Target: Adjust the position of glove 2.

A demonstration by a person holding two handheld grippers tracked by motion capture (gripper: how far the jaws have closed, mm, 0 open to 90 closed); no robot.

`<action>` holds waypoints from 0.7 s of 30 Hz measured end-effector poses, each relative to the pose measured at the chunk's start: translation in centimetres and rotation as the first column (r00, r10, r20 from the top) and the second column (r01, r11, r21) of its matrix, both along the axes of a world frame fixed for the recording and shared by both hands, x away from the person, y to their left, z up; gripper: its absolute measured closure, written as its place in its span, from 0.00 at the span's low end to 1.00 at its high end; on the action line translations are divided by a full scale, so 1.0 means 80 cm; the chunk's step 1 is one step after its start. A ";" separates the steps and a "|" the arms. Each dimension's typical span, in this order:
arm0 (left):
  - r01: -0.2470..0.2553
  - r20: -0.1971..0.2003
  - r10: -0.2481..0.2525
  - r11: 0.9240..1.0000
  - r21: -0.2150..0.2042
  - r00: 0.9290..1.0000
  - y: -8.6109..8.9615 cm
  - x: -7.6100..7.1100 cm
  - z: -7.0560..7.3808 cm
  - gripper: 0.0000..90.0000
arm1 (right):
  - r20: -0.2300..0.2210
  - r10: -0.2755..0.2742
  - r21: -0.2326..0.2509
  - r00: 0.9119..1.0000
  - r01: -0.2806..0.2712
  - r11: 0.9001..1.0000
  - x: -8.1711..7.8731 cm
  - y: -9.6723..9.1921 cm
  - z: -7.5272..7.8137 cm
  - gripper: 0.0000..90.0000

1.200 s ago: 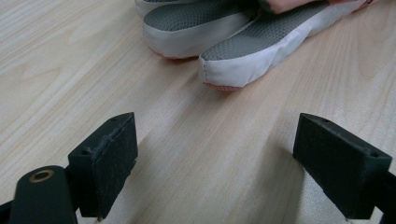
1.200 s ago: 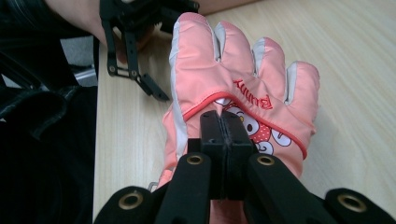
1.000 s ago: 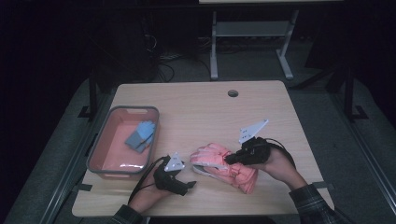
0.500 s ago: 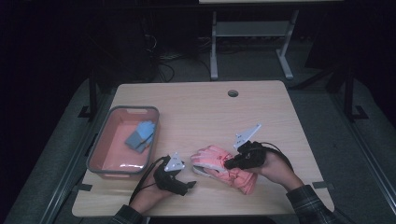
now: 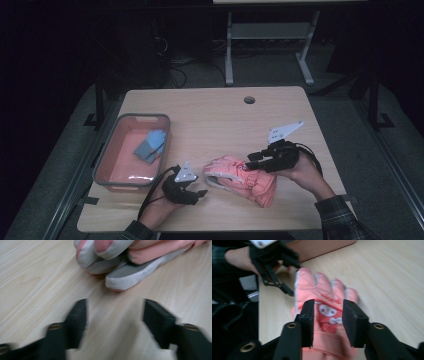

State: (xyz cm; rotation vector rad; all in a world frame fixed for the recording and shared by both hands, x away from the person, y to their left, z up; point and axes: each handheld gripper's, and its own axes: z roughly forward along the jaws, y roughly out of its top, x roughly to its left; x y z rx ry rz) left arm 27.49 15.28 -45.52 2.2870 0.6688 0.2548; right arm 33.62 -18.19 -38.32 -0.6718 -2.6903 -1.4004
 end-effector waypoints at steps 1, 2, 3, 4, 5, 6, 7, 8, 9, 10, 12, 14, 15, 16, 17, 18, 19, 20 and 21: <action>0.010 -0.014 -0.010 1.000 -0.021 1.000 -0.002 -0.002 0.003 0.67 | 0.009 -0.039 -0.002 0.999 0.039 0.999 0.003 -0.010 0.000 0.81; 0.010 -0.014 -0.010 1.000 -0.021 1.000 -0.002 -0.002 0.003 0.71 | 0.009 -0.039 -0.002 0.999 0.039 0.999 0.003 -0.010 0.000 0.81; 0.020 -0.032 -0.021 0.999 -0.030 0.999 -0.003 -0.003 0.005 0.71 | 0.017 -0.052 -0.006 0.998 0.053 0.999 0.005 -0.015 -0.001 0.86; 0.037 -0.046 -0.039 0.998 -0.042 0.998 -0.007 -0.005 0.006 0.85 | 0.019 -0.087 -0.022 0.996 0.087 0.996 0.010 -0.027 -0.006 0.94; 0.037 -0.046 -0.039 0.998 -0.042 0.998 -0.007 -0.005 0.006 0.92 | 0.019 -0.087 -0.022 0.996 0.087 0.996 0.010 -0.027 -0.006 0.94; 0.048 -0.053 -0.051 0.997 -0.060 0.997 -0.012 -0.008 0.008 0.99 | 0.005 -0.121 -0.033 0.993 0.121 0.992 0.014 -0.041 -0.014 1.00; 0.059 -0.059 -0.062 0.997 -0.056 0.996 -0.015 -0.009 0.009 0.99 | 0.003 -0.132 -0.039 0.991 0.132 0.991 0.015 -0.045 -0.017 1.00; 0.059 -0.059 -0.062 0.997 -0.056 0.996 -0.015 -0.009 0.009 0.99 | -0.003 -0.139 -0.051 0.990 0.139 0.989 0.016 -0.051 -0.023 1.00; 0.070 -0.069 -0.074 0.996 -0.060 0.995 -0.021 -0.011 0.010 0.99 | -0.006 -0.144 -0.057 0.990 0.143 0.988 0.017 -0.054 -0.026 1.00; 0.070 -0.069 -0.074 0.996 -0.060 0.995 -0.021 -0.011 0.010 0.99 | -0.006 -0.144 -0.057 0.990 0.143 0.988 0.017 -0.054 -0.026 1.00; 0.088 -0.081 -0.093 0.994 -0.063 0.992 -0.030 -0.014 0.009 0.99 | -0.019 -0.157 -0.077 0.987 0.155 0.985 0.016 -0.061 -0.035 1.00; 0.105 -0.084 -0.110 0.993 -0.061 0.990 -0.039 -0.016 0.009 0.99 | -0.019 -0.155 -0.096 0.988 0.153 0.984 0.015 -0.065 -0.041 1.00; 0.109 -0.087 -0.114 0.992 -0.062 0.990 -0.044 -0.017 0.008 0.99 | -0.017 -0.158 -0.110 0.987 0.155 0.982 0.014 -0.067 -0.044 1.00; 0.120 -0.093 -0.126 0.991 -0.064 0.988 -0.053 -0.018 0.007 0.99 | -0.022 -0.158 -0.121 0.987 0.154 0.981 0.010 -0.071 -0.050 1.00; 0.120 -0.093 -0.126 0.991 -0.064 0.988 -0.053 -0.018 0.007 0.99 | -0.022 -0.158 -0.125 0.987 0.155 0.980 0.009 -0.072 -0.052 1.00; 0.130 -0.094 -0.135 0.990 -0.058 0.986 -0.058 -0.019 0.007 0.99 | -0.022 -0.158 -0.125 0.987 0.155 0.980 0.009 -0.072 -0.052 1.00; 0.138 -0.101 -0.143 0.989 -0.054 0.985 -0.066 -0.020 0.004 0.99 | -0.027 -0.157 -0.134 0.987 0.152 0.979 0.007 -0.074 -0.058 1.00; 0.138 -0.101 -0.143 0.989 -0.054 0.985 -0.066 -0.020 0.004 0.99 | -0.026 -0.154 -0.140 0.988 0.149 0.979 0.006 -0.075 -0.061 1.00; 0.144 -0.106 -0.149 0.988 -0.052 0.983 -0.070 -0.020 0.003 0.99 | -0.026 -0.154 -0.140 0.988 0.149 0.979 0.006 -0.075 -0.061 1.00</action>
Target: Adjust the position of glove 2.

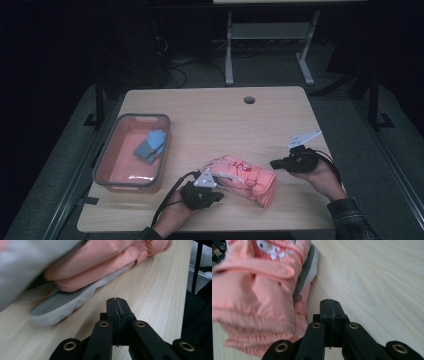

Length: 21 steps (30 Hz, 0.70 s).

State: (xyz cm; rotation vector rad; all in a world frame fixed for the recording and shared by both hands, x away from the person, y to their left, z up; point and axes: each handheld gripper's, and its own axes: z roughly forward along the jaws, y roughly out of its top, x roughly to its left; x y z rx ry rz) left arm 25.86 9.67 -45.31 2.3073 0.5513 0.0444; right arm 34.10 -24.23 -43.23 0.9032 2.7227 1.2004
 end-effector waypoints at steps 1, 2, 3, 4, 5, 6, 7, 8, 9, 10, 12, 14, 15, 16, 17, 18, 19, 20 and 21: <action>0.009 -0.005 -0.009 1.000 0.006 1.000 -0.005 0.000 -0.002 0.99 | -0.002 0.001 -0.007 1.000 -0.001 1.000 -0.001 -0.001 -0.003 1.00; 0.010 -0.008 -0.010 1.000 0.005 1.000 -0.009 -0.001 -0.003 0.99 | -0.006 -0.003 -0.014 1.000 0.003 1.000 -0.002 -0.001 -0.007 1.00; 0.011 -0.010 -0.011 1.000 0.007 1.000 -0.012 0.000 -0.004 0.99 | -0.012 -0.003 -0.018 1.000 0.003 1.000 -0.004 -0.002 -0.009 1.00; 0.009 -0.012 -0.009 1.000 0.004 1.000 -0.019 0.000 -0.006 0.99 | -0.013 -0.003 -0.027 1.000 0.002 1.000 -0.005 -0.002 -0.013 1.00; 0.009 -0.012 -0.009 1.000 0.004 1.000 -0.019 0.000 -0.006 0.99 | -0.019 -0.001 -0.030 1.000 0.000 1.000 -0.006 -0.002 -0.014 1.00; 0.013 -0.009 -0.013 1.000 0.006 1.000 -0.023 0.001 -0.007 0.99 | -0.019 -0.001 -0.030 1.000 0.000 1.000 -0.006 -0.002 -0.014 1.00; 0.017 0.000 -0.017 1.000 0.020 1.000 -0.028 0.004 -0.008 0.99 | -0.024 0.007 -0.040 1.000 -0.008 0.999 -0.006 0.000 -0.018 1.00; 0.017 0.000 -0.017 1.000 0.020 1.000 -0.028 0.004 -0.008 0.99 | -0.024 0.007 -0.040 1.000 -0.008 0.999 -0.006 0.000 -0.018 1.00; 0.006 0.005 -0.007 1.000 0.018 1.000 -0.030 0.005 -0.009 0.99 | -0.025 0.009 -0.046 1.000 -0.010 0.999 -0.006 0.001 -0.018 1.00; 0.000 0.007 -0.001 1.000 0.026 1.000 -0.031 0.009 -0.010 0.99 | -0.030 0.019 -0.049 0.999 -0.021 0.999 -0.006 0.004 -0.021 1.00; -0.011 0.007 0.010 1.000 0.026 1.000 -0.031 0.011 -0.010 0.99 | -0.027 0.026 -0.048 0.999 -0.028 0.998 -0.006 0.005 -0.022 1.00; -0.012 0.010 0.012 0.999 0.036 1.000 -0.028 0.016 -0.009 0.99 | -0.038 0.027 -0.053 0.999 -0.029 0.998 -0.008 0.008 -0.021 1.00; -0.034 0.008 0.033 0.999 0.027 0.999 -0.025 0.020 -0.009 0.99 | -0.039 0.033 -0.055 0.999 -0.035 0.998 -0.009 0.010 -0.022 1.00; -0.029 0.005 0.029 0.999 0.035 1.000 -0.023 0.023 -0.009 0.99 | -0.034 0.039 -0.052 0.999 -0.041 0.998 -0.010 0.010 -0.022 1.00; -0.029 0.005 0.029 0.999 0.035 1.000 -0.023 0.023 -0.009 0.99 | -0.037 0.039 -0.049 0.999 -0.040 0.998 -0.012 0.012 -0.023 1.00; -0.039 0.002 0.039 0.999 0.031 0.999 -0.021 0.025 -0.009 0.99 | -0.037 0.039 -0.049 0.999 -0.040 0.998 -0.012 0.012 -0.023 1.00; -0.046 0.005 0.046 0.999 0.027 0.999 -0.020 0.027 -0.008 0.99 | -0.035 0.045 -0.051 0.998 -0.046 0.998 -0.014 0.013 -0.023 1.00; -0.054 0.005 0.054 0.998 0.026 0.999 -0.019 0.028 -0.008 0.99 | -0.035 0.049 -0.053 0.998 -0.050 0.997 -0.016 0.015 -0.023 1.00; -0.051 0.010 0.050 0.998 0.032 0.999 -0.018 0.031 -0.007 0.99 | -0.037 0.054 -0.048 0.998 -0.056 0.997 -0.018 0.016 -0.024 1.00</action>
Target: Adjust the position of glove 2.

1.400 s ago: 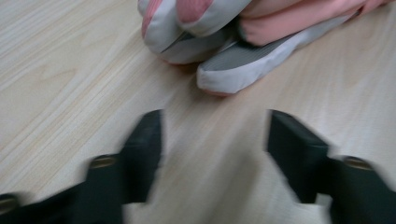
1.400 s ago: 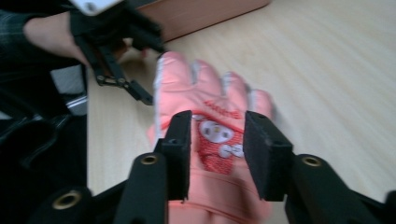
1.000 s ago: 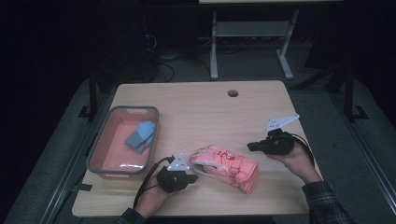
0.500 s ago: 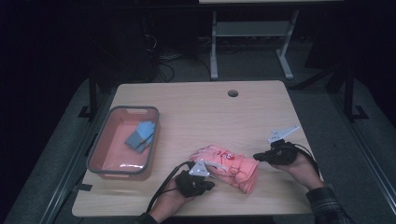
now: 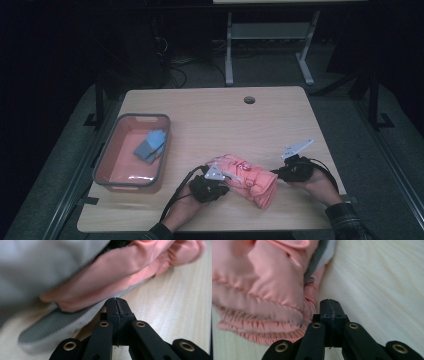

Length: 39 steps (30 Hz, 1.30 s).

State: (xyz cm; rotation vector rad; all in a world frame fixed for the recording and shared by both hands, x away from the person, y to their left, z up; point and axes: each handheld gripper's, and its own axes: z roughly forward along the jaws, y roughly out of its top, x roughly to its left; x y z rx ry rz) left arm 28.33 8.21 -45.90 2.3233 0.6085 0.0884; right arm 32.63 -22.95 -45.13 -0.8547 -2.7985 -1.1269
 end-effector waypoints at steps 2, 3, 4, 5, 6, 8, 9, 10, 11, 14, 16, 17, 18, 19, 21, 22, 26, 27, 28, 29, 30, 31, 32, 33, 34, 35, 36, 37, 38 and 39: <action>-0.018 0.001 0.018 1.000 -0.006 1.000 0.002 0.005 0.001 0.99 | 0.005 0.014 -0.007 1.000 -0.014 1.000 -0.005 0.002 -0.001 1.00; -0.019 0.005 0.019 1.000 -0.003 1.000 0.002 0.008 0.001 0.99 | -0.003 0.011 -0.003 1.000 -0.011 1.000 -0.008 0.004 0.000 1.00; -0.019 0.005 0.019 1.000 -0.003 1.000 0.002 0.008 0.001 0.99 | 0.004 0.017 -0.004 1.000 -0.017 1.000 -0.010 0.005 0.000 1.00; -0.017 0.005 0.017 1.000 0.010 1.000 0.003 0.011 0.002 0.99 | 0.004 0.017 -0.004 1.000 -0.017 1.000 -0.010 0.005 0.000 1.00; -0.017 0.006 0.017 1.000 0.015 1.000 0.004 0.016 0.002 0.99 | -0.001 0.020 0.001 1.000 -0.020 1.000 -0.012 0.006 0.000 1.00; -0.026 0.006 0.025 1.000 0.010 1.000 0.004 0.021 0.002 0.99 | -0.005 0.030 0.004 1.000 -0.030 1.000 -0.016 0.008 -0.001 1.00; -0.029 0.008 0.029 0.999 0.014 1.000 0.004 0.025 0.002 0.99 | -0.010 0.036 0.003 0.999 -0.036 0.999 -0.021 0.012 -0.001 1.00; -0.039 0.003 0.039 0.999 0.011 0.999 0.004 0.027 0.002 0.99 | -0.010 0.036 0.003 0.999 -0.036 0.999 -0.021 0.012 -0.001 1.00; -0.039 0.002 0.039 0.999 0.014 0.999 0.004 0.030 0.003 0.99 | -0.012 0.041 0.007 0.999 -0.041 0.999 -0.022 0.014 -0.002 1.00; -0.055 -0.007 0.055 0.998 -0.001 0.998 0.004 0.041 0.003 0.99 | -0.023 0.057 0.015 0.998 -0.057 0.998 -0.030 0.021 -0.003 1.00; -0.052 -0.012 0.052 0.999 0.000 0.999 0.004 0.046 0.004 0.99 | -0.025 0.072 0.019 0.997 -0.071 0.997 -0.035 0.027 -0.003 1.00; -0.057 -0.014 0.057 0.998 -0.008 0.998 0.004 0.049 0.005 0.99 | -0.027 0.075 0.016 0.997 -0.075 0.997 -0.036 0.029 -0.003 1.00; -0.045 -0.013 0.045 0.999 0.004 0.999 0.005 0.052 0.006 0.99 | -0.023 0.085 0.017 0.996 -0.085 0.996 -0.038 0.033 -0.002 1.00; -0.046 -0.016 0.046 0.999 0.002 0.999 0.005 0.056 0.007 0.99 | -0.030 0.090 0.024 0.996 -0.089 0.996 -0.041 0.037 -0.002 1.00; -0.049 -0.020 0.049 0.999 -0.001 0.999 0.005 0.061 0.007 0.99 | -0.027 0.106 0.024 0.994 -0.105 0.994 -0.043 0.043 -0.002 1.00; -0.049 -0.020 0.049 0.999 -0.001 0.999 0.005 0.061 0.007 0.99 | -0.037 0.105 0.027 0.994 -0.104 0.994 -0.045 0.047 -0.002 1.00; -0.047 -0.019 0.047 0.999 -0.009 0.999 0.005 0.071 0.008 0.99 | -0.032 0.126 0.025 0.992 -0.125 0.992 -0.046 0.057 -0.002 1.00; -0.048 -0.028 0.047 0.999 -0.017 0.998 0.005 0.075 0.008 0.99 | -0.032 0.136 0.028 0.990 -0.135 0.990 -0.047 0.064 -0.003 1.00; -0.048 -0.028 0.047 0.999 -0.017 0.998 0.005 0.075 0.008 0.99 | -0.032 0.136 0.028 0.990 -0.135 0.990 -0.047 0.064 -0.003 1.00; -0.065 -0.028 0.064 0.997 -0.047 0.998 0.003 0.075 0.007 0.99 | -0.038 0.139 0.035 0.990 -0.137 0.990 -0.047 0.067 -0.003 1.00; -0.059 -0.029 0.058 0.997 -0.042 0.998 0.004 0.076 0.008 0.99 | -0.032 0.148 0.031 0.988 -0.147 0.989 -0.048 0.071 -0.003 1.00; -0.058 -0.026 0.057 0.997 -0.047 0.998 0.003 0.077 0.008 0.99 | -0.030 0.160 0.032 0.987 -0.159 0.987 -0.049 0.078 -0.003 1.00; -0.058 -0.026 0.057 0.997 -0.047 0.998 0.003 0.077 0.008 0.99 | -0.027 0.164 0.028 0.986 -0.163 0.986 -0.049 0.080 -0.003 1.00; -0.054 -0.027 0.053 0.997 -0.052 0.998 0.004 0.078 0.009 0.99 | -0.030 0.167 0.031 0.986 -0.166 0.986 -0.050 0.084 -0.003 1.00; -0.055 -0.028 0.054 0.997 -0.060 0.998 0.004 0.078 0.010 0.99 | -0.026 0.171 0.027 0.985 -0.170 0.985 -0.050 0.086 -0.003 1.00; -0.052 -0.029 0.050 0.997 -0.062 0.998 0.004 0.078 0.010 0.99 | -0.021 0.177 0.029 0.984 -0.176 0.984 -0.051 0.088 -0.004 1.00; -0.052 -0.029 0.050 0.997 -0.062 0.998 0.004 0.078 0.010 0.99 | -0.021 0.177 0.029 0.984 -0.176 0.984 -0.051 0.088 -0.004 1.00; -0.053 -0.029 0.051 0.996 -0.066 0.998 0.004 0.078 0.010 0.99 | -0.020 0.180 0.030 0.983 -0.180 0.983 -0.052 0.091 -0.004 1.00; -0.051 -0.029 0.049 0.997 -0.065 0.998 0.005 0.078 0.010 0.99 | -0.024 0.188 0.028 0.982 -0.187 0.982 -0.053 0.098 -0.004 1.00; -0.050 -0.033 0.048 0.997 -0.065 0.998 0.005 0.079 0.010 0.99 | -0.024 0.188 0.028 0.982 -0.187 0.982 -0.053 0.098 -0.004 1.00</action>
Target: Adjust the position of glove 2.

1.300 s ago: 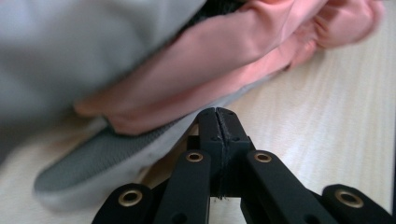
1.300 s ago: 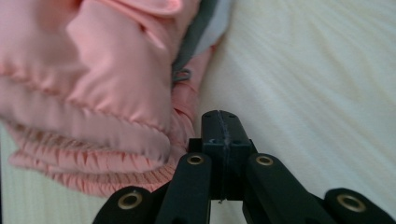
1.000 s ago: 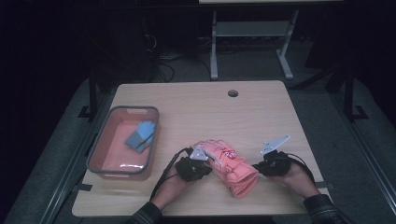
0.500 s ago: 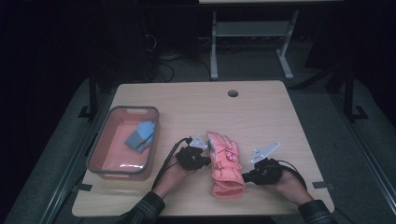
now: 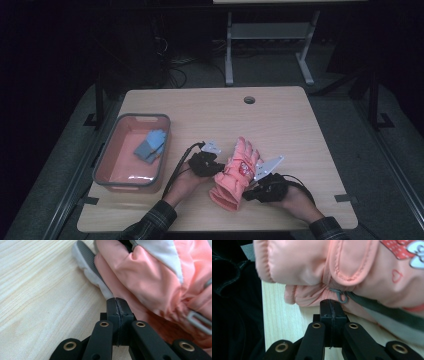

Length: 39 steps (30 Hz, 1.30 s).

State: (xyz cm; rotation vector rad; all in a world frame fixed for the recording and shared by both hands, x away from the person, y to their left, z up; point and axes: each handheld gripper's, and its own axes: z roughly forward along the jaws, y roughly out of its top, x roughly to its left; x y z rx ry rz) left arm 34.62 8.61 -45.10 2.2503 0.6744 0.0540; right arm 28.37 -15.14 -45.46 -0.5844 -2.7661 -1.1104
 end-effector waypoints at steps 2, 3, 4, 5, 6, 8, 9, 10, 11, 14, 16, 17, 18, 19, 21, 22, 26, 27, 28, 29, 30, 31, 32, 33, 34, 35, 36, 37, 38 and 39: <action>0.004 -0.001 -0.004 1.000 -0.001 1.000 0.002 0.002 0.001 0.99 | 0.021 0.022 0.002 1.000 -0.022 1.000 0.001 0.006 -0.002 1.00; 0.001 -0.002 -0.001 1.000 -0.002 1.000 0.003 0.002 0.001 0.99 | 0.013 0.020 0.003 1.000 -0.020 1.000 0.000 0.009 -0.001 1.00; 0.001 0.000 -0.001 1.000 -0.006 1.000 0.004 0.003 0.002 0.99 | 0.030 0.029 0.004 0.999 -0.029 1.000 0.001 0.011 -0.002 1.00; 0.007 -0.004 -0.007 1.000 -0.002 1.000 0.005 0.004 0.003 0.99 | 0.034 0.032 0.006 0.999 -0.032 0.999 0.001 0.016 -0.002 1.00; 0.007 -0.004 -0.007 1.000 -0.002 1.000 0.005 0.004 0.003 0.99 | 0.034 0.032 0.006 0.999 -0.032 0.999 0.001 0.016 -0.002 1.00; 0.007 -0.005 -0.007 1.000 0.001 1.000 0.005 0.004 0.003 0.99 | 0.020 0.016 0.004 1.000 -0.016 1.000 -0.002 0.019 -0.001 1.00; 0.003 -0.004 -0.003 1.000 0.002 1.000 0.006 0.004 0.004 0.99 | 0.025 0.015 0.005 1.000 -0.015 1.000 -0.003 0.019 -0.001 1.00; -0.002 -0.002 0.002 1.000 0.000 1.000 0.006 0.004 0.004 0.99 | 0.027 0.015 0.004 1.000 -0.015 1.000 -0.003 0.017 0.000 1.00; -0.002 -0.002 0.002 1.000 0.000 1.000 0.006 0.004 0.004 0.99 | 0.027 0.015 0.004 1.000 -0.015 1.000 -0.003 0.017 0.000 1.00; -0.010 0.001 0.010 1.000 0.001 1.000 0.010 0.004 0.009 0.99 | 0.021 -0.018 0.010 1.000 0.018 1.000 -0.003 0.005 0.003 1.00; -0.023 -0.003 0.023 1.000 0.001 1.000 0.015 0.005 0.014 0.97 | 0.023 -0.040 0.016 0.999 0.039 0.999 -0.003 -0.005 0.004 1.00; -0.023 -0.003 0.023 1.000 0.001 1.000 0.015 0.005 0.014 0.95 | 0.023 -0.040 0.016 0.999 0.039 0.999 -0.003 -0.005 0.004 1.00; -0.028 -0.007 0.028 1.000 0.000 1.000 0.017 0.005 0.016 0.93 | 0.028 -0.066 0.024 0.997 0.065 0.998 -0.002 -0.018 0.006 0.96; -0.033 -0.004 0.033 0.999 0.005 0.999 0.019 0.005 0.018 0.91 | 0.029 -0.076 0.027 0.997 0.075 0.997 -0.002 -0.022 0.006 0.94; -0.034 -0.003 0.034 0.999 0.007 0.999 0.021 0.006 0.020 0.89 | 0.034 -0.090 0.031 0.995 0.089 0.996 -0.001 -0.028 0.007 0.92; -0.045 -0.005 0.045 0.999 0.002 0.999 0.021 0.005 0.021 0.86 | 0.037 -0.105 0.030 0.994 0.104 0.994 0.000 -0.034 0.007 0.88; -0.061 -0.011 0.061 0.998 0.000 0.998 0.026 0.006 0.028 0.72 | 0.069 -0.188 0.029 0.980 0.187 0.982 0.001 -0.058 0.008 0.66; -0.063 -0.010 0.063 0.998 0.009 0.998 0.027 0.007 0.032 0.68 | 0.082 -0.197 0.030 0.977 0.195 0.980 0.002 -0.062 0.007 0.61; -0.066 -0.006 0.066 0.998 0.007 0.998 0.028 0.007 0.034 0.65 | 0.090 -0.219 0.024 0.971 0.218 0.976 0.001 -0.067 0.007 0.57; -0.066 -0.006 0.066 0.998 0.007 0.998 0.028 0.007 0.034 0.62 | 0.090 -0.219 0.024 0.971 0.218 0.976 0.001 -0.067 0.007 0.57; -0.076 -0.005 0.076 0.997 0.000 0.997 0.029 0.008 0.038 0.62 | 0.099 -0.236 0.021 0.967 0.236 0.972 0.000 -0.072 0.006 0.53; -0.074 -0.003 0.074 0.997 0.006 0.997 0.031 0.009 0.041 0.59 | 0.124 -0.253 0.021 0.959 0.253 0.967 0.001 -0.078 0.004 0.46; -0.086 -0.008 0.086 0.996 -0.007 0.996 0.031 0.009 0.043 0.55 | 0.130 -0.278 0.016 0.952 0.278 0.960 0.001 -0.083 0.002 0.43; -0.082 -0.009 0.082 0.997 0.000 0.997 0.032 0.010 0.046 0.53 | 0.132 -0.296 0.011 0.946 0.297 0.955 0.001 -0.087 0.001 0.40; -0.090 -0.005 0.090 0.996 -0.007 0.996 0.035 0.011 0.052 0.46 | 0.148 -0.329 0.014 0.933 0.330 0.944 0.003 -0.095 -0.001 0.32; -0.090 -0.005 0.090 0.996 -0.007 0.996 0.035 0.011 0.052 0.44 | 0.148 -0.329 0.014 0.933 0.330 0.944 0.003 -0.095 -0.001 0.32; -0.094 -0.003 0.094 0.995 -0.015 0.996 0.035 0.011 0.055 0.41 | 0.152 -0.362 0.011 0.920 0.364 0.931 0.007 -0.103 -0.004 0.27; -0.095 -0.005 0.095 0.995 -0.019 0.995 0.035 0.010 0.058 0.41 | 0.152 -0.362 0.011 0.920 0.364 0.931 0.007 -0.103 -0.004 0.27; -0.094 0.001 0.094 0.995 -0.024 0.996 0.036 0.009 0.062 0.39 | 0.157 -0.378 0.010 0.913 0.381 0.925 0.009 -0.107 -0.006 0.24; -0.088 0.014 0.088 0.996 -0.030 0.996 0.036 0.007 0.070 0.34 | 0.162 -0.416 0.001 0.895 0.421 0.907 0.014 -0.113 -0.011 0.20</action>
